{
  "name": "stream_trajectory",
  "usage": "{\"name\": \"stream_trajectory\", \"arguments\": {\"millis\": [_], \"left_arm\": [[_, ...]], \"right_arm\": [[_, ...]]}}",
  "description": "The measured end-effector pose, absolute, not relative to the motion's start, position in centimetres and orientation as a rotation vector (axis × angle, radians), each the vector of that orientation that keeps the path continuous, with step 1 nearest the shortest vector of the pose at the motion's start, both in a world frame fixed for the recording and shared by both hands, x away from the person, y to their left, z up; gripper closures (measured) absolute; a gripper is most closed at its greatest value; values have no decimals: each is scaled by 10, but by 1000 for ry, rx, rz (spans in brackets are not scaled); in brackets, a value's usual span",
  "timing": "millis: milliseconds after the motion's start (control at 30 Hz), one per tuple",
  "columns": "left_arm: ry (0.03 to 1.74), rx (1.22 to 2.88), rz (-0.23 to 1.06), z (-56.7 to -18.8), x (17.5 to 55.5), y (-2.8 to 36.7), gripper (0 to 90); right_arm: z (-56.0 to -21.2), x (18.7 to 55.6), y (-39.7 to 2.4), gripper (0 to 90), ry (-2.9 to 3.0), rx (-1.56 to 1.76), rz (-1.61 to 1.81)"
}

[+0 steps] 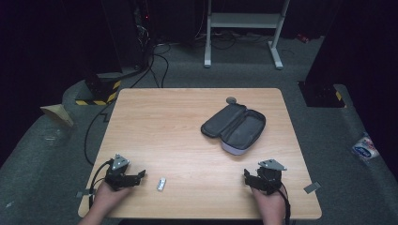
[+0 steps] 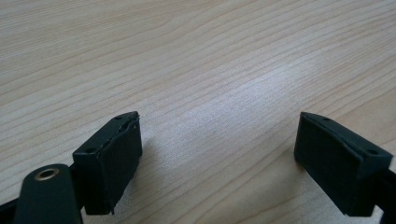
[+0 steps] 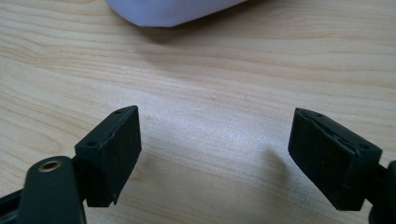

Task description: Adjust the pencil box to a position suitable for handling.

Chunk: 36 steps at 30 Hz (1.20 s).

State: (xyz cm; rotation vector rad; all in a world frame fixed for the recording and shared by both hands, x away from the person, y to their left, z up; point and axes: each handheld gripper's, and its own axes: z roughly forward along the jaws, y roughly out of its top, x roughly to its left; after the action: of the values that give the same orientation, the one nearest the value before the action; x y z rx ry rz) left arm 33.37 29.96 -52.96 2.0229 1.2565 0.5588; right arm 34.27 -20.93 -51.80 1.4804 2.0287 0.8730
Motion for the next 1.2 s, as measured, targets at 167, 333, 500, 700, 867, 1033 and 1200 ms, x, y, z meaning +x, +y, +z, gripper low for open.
{"name": "stream_trajectory", "arguments": {"millis": [167,333,500,700,867,1033,1200], "left_arm": [[1256,2023,559,-530,334,300,153],[1256,2023,561,-530,333,300,152],[1260,2023,561,-530,333,300,145],[1277,2021,561,-530,334,300,116],[1292,2019,563,-530,334,300,93],[1302,2020,559,-530,335,300,74],[1309,2021,560,-530,336,300,54]], "right_arm": [[-515,342,-210,191,2018,1471,894],[-511,341,-210,211,2013,1467,920],[-507,340,-208,226,2009,1455,949],[-504,341,-206,233,2011,1441,961],[-502,341,-203,234,2015,1434,972],[-499,341,-201,235,2017,1414,985],[-493,343,-196,240,2021,1394,1010]]}}
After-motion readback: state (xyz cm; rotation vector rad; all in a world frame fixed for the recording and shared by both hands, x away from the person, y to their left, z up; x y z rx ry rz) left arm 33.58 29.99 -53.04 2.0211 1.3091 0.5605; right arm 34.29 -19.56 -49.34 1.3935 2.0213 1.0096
